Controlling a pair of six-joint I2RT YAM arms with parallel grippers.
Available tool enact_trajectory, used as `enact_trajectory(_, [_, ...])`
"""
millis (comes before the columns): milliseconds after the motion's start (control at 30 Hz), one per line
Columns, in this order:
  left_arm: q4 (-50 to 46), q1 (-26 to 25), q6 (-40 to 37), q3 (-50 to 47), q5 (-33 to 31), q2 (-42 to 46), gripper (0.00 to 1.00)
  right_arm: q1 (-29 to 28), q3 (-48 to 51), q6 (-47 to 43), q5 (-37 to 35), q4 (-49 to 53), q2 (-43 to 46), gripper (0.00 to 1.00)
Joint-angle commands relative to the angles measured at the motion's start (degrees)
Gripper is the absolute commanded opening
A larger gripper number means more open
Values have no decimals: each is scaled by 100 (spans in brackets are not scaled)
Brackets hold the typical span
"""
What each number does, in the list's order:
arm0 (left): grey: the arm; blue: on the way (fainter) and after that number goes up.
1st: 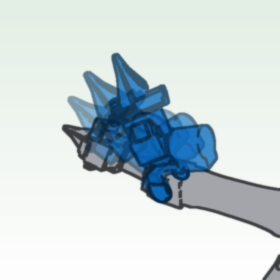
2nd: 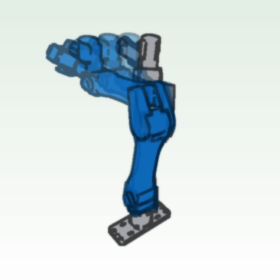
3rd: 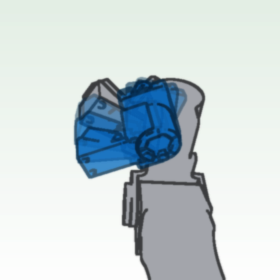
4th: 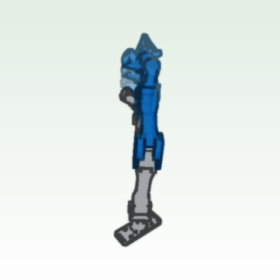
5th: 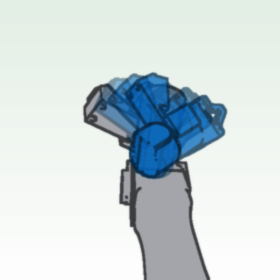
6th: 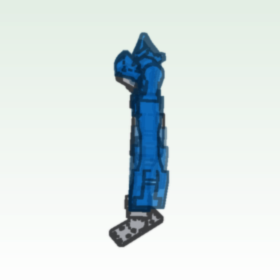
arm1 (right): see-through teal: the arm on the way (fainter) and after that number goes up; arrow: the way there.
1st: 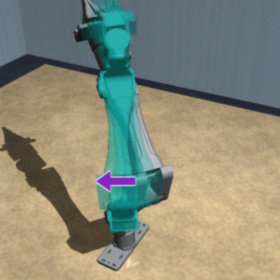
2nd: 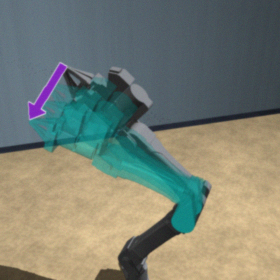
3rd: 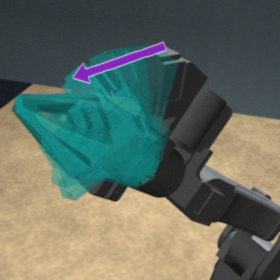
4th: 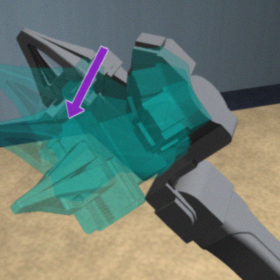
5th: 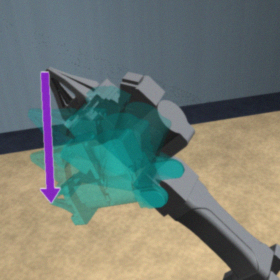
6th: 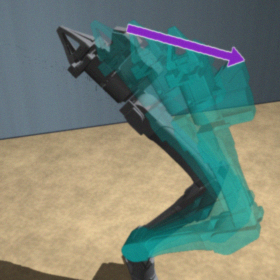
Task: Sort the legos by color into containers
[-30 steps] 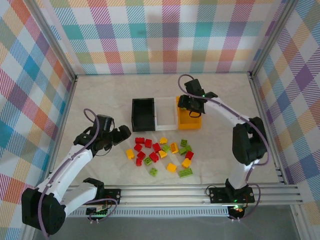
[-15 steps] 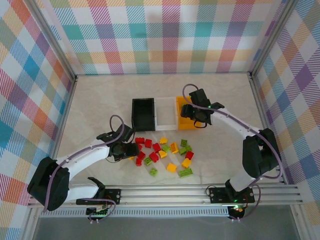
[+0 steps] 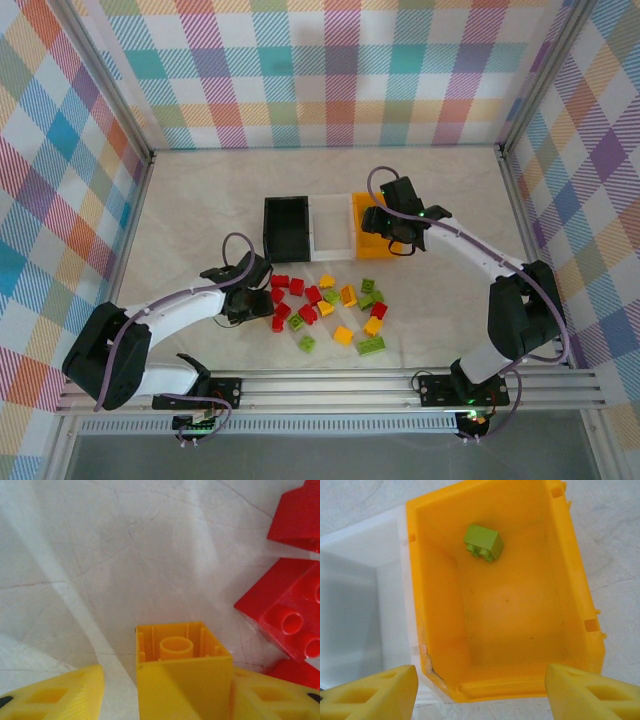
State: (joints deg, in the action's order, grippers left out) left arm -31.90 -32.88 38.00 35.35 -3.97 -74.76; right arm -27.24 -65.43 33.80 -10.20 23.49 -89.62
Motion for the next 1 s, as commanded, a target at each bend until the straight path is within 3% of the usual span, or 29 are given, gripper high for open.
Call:
enact_trajectory(0, [208, -44, -68, 24, -302, -35, 59, -27, 115, 72, 35, -41, 143, 69])
enact_trajectory(200, [195, -43, -132, 121, -384, -137, 36, -27, 214, 115, -17, -42, 216, 69])
enact_trajectory(433, [-188, -43, -143, 248, -421, 318, 25, -25, 305, 183, -111, -41, 473, 69])
enact_trajectory(633, [-701, -43, -256, 1262, -455, 642, 23, -13, 533, 281, -254, -11, 867, 69])
enact_trajectory(967, [-32, 241, -582, 3499, -508, -1275, 21, -18, 976, 424, -368, 180, 1257, 70])
